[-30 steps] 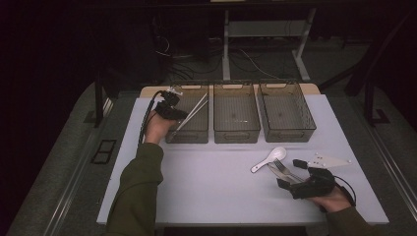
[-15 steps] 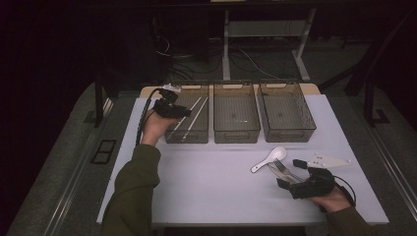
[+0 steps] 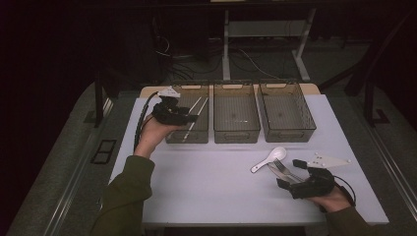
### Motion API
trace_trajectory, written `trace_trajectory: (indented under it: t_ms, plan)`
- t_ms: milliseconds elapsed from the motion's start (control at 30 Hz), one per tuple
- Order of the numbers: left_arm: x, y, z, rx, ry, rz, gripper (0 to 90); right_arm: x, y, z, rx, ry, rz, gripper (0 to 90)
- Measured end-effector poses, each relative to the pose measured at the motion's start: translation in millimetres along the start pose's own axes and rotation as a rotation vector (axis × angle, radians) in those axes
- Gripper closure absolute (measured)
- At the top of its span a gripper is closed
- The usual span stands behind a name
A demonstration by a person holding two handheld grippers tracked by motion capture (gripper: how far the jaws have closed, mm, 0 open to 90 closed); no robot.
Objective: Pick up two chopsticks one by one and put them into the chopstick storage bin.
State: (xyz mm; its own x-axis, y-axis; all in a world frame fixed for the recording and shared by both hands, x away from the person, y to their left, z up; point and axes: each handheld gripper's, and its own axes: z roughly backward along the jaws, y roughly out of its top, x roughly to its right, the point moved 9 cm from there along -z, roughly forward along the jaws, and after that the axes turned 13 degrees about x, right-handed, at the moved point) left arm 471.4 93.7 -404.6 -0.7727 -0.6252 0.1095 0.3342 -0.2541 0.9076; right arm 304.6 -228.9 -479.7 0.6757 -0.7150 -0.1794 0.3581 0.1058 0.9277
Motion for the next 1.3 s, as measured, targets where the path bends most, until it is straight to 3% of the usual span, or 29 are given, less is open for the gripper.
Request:
trace_trajectory:
  t_ms: [167, 600, 933, 1300]
  plan:
    - [14.1, -1.9, 6.8, 0.015, -0.030, -0.020, 41.9, -0.4, -0.4, 0.9, -0.001, -0.001, 0.003, 3.1]
    - [48.1, -11.0, 23.7, 0.086, -0.054, -0.045, 31.9, 0.5, -1.0, 2.2, 0.001, -0.009, 0.004, 3.1]
    - [68.0, -33.9, 34.9, 0.108, -0.053, -0.036, 23.7, 0.8, -0.7, 2.5, 0.004, -0.008, 0.005, 3.1]
    - [80.9, -60.4, 51.2, 0.131, -0.044, -0.026, 16.4, 0.7, -0.6, 2.9, 0.005, -0.006, 0.005, 3.0]
